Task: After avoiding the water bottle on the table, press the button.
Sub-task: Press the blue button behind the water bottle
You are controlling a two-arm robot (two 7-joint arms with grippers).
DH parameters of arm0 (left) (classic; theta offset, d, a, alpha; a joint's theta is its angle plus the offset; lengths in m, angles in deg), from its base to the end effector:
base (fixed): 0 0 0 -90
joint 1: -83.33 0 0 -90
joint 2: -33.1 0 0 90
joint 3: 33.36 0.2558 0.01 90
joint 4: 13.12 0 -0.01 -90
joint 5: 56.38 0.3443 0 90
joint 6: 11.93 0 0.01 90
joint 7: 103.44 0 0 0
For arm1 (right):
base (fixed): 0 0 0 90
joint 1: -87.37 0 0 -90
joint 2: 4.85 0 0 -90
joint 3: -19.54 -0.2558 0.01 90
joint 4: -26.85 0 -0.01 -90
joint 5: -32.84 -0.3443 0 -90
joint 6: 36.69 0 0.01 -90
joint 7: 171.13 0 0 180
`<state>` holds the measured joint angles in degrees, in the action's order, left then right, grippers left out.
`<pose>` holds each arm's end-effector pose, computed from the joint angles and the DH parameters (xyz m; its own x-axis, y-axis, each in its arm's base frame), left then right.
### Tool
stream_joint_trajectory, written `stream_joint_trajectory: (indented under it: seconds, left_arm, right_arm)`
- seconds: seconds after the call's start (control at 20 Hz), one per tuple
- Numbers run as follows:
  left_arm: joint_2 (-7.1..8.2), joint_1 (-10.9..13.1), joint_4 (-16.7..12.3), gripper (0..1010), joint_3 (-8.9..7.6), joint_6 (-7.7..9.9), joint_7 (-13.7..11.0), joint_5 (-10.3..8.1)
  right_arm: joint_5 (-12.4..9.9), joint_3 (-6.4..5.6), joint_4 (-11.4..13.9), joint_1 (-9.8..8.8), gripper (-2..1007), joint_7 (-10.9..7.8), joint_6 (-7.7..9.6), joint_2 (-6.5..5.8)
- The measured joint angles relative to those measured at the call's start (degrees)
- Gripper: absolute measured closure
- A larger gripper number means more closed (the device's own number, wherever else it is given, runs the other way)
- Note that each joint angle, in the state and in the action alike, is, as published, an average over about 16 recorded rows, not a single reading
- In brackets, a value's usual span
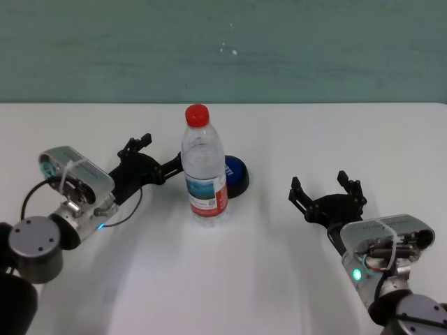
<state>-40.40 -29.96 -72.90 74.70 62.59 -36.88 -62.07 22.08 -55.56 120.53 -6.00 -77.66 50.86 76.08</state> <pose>0.4504 0.0325 -0.2956 0.5402 0.7924 0.2834 -0.8330 0.5512 0.0467 0.3364 0.0541 -0.2746 0.2028 -0.9779 -0.0507 0.9792 0.2028 0.0058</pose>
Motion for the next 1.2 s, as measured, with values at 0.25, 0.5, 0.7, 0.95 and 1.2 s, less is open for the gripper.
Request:
stream_joint_trajectory:
  seconds: [0.25,0.5,0.7,0.95,1.2]
  left_arm:
    - [-0.47,-0.55,1.13,10,-0.14,-0.11,0.53,0.46]
    - [-0.51,-1.09,2.19,10,-0.54,-0.48,0.68,0.72]
    - [-0.23,-1.12,2.51,10,-1.11,-0.75,0.61,0.64]
    - [0.61,-0.16,1.48,10,-2.31,-0.6,0.58,0.0]
    - [1.85,2.37,-1.88,10,-4.25,0.7,1.2,-1.23]
  right_arm:
    - [0.0,0.0,0.0,0.0,1,0.0,0.0,0.0]
    - [0.0,0.0,0.0,0.0,1,0.0,0.0,0.0]
    - [0.0,0.0,0.0,0.0,1,0.0,0.0,0.0]
    - [0.0,0.0,0.0,0.0,1,0.0,0.0,0.0]
    - [0.0,0.0,0.0,0.0,1,0.0,0.0,0.0]
